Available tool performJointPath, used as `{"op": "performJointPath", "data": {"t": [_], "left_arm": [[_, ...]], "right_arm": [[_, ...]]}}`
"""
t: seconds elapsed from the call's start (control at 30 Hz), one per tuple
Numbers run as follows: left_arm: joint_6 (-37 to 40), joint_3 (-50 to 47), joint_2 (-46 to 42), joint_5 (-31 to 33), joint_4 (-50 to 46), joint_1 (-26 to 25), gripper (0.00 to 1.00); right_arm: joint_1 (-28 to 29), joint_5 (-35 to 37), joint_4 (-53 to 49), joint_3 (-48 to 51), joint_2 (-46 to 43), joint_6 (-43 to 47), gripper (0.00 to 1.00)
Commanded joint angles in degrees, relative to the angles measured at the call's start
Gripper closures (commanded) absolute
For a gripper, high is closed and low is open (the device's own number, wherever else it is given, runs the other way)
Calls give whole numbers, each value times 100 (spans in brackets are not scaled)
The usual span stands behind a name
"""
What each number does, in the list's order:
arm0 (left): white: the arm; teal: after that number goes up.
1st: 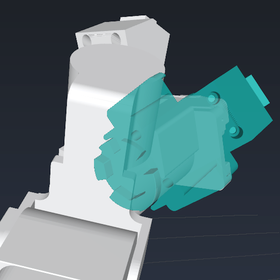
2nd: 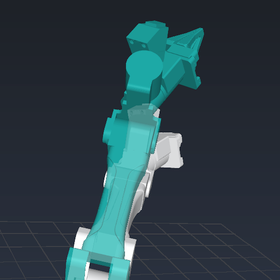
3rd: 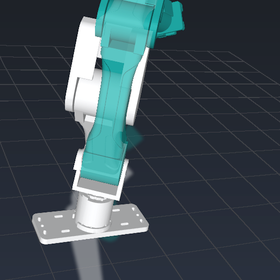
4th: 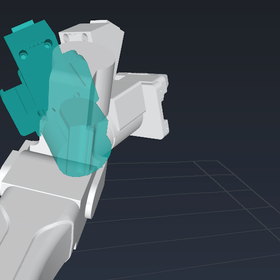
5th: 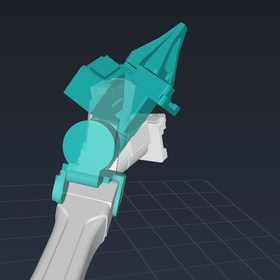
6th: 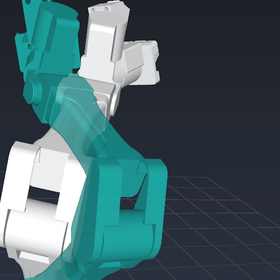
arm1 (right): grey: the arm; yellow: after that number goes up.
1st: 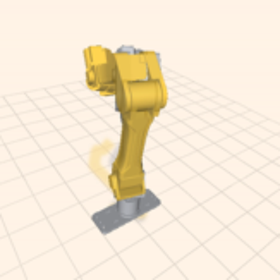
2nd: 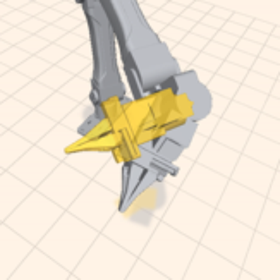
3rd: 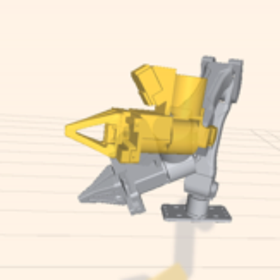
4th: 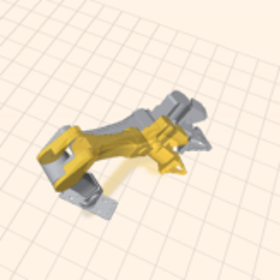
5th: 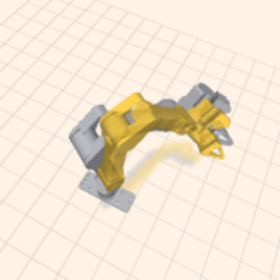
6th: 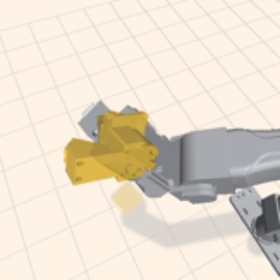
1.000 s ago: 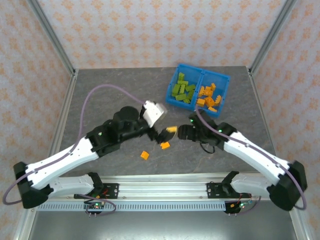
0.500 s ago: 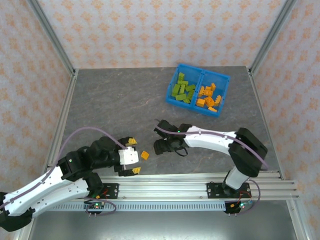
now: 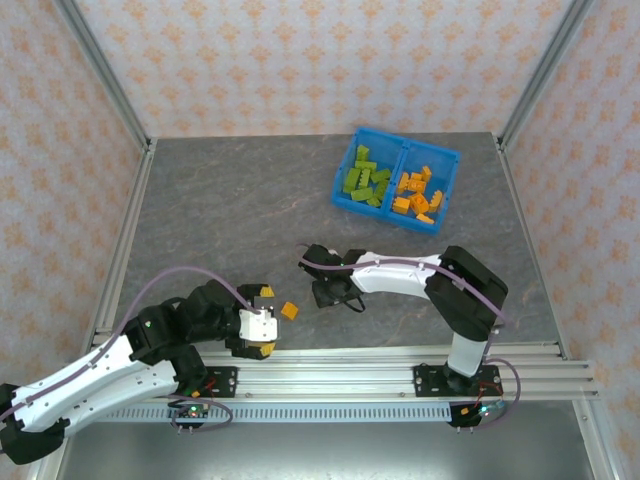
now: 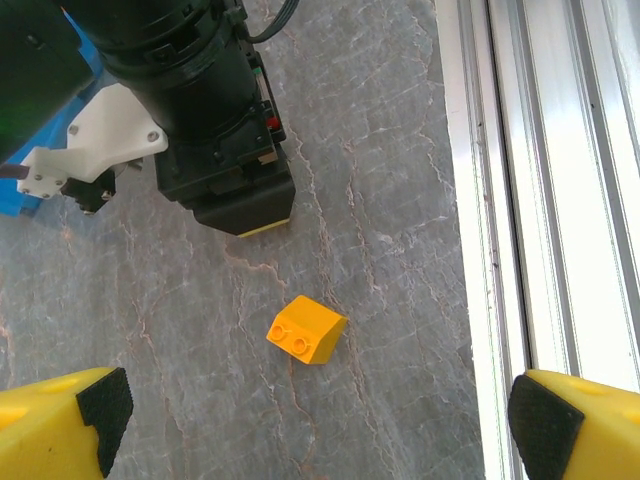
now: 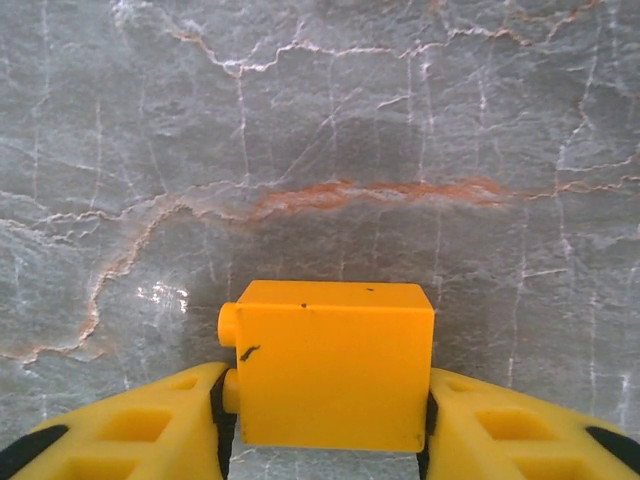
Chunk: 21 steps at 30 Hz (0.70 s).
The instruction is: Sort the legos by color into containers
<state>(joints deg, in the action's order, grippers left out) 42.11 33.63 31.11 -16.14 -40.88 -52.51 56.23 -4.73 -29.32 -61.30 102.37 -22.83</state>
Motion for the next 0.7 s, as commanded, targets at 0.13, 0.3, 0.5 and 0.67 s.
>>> {"op": "performJointPath", "data": {"t": [0.13,0.3,0.5,0.67], "left_arm": [[108,-111,-94,-98,205,-31,0],[-49,-102,-271,-164,510,-22,0],[-392,-102,-352,89,791,-14,0],[-656,-85,-402,293,919,4,0]], "right_arm": [[37,178,260,-71,9,-161,65],[-122,708,256,17,-1067,-341,67],[-1510,1472,77,274,-2317,-309,67],[-3360,1251,487,168,-2303,-92,66]]}}
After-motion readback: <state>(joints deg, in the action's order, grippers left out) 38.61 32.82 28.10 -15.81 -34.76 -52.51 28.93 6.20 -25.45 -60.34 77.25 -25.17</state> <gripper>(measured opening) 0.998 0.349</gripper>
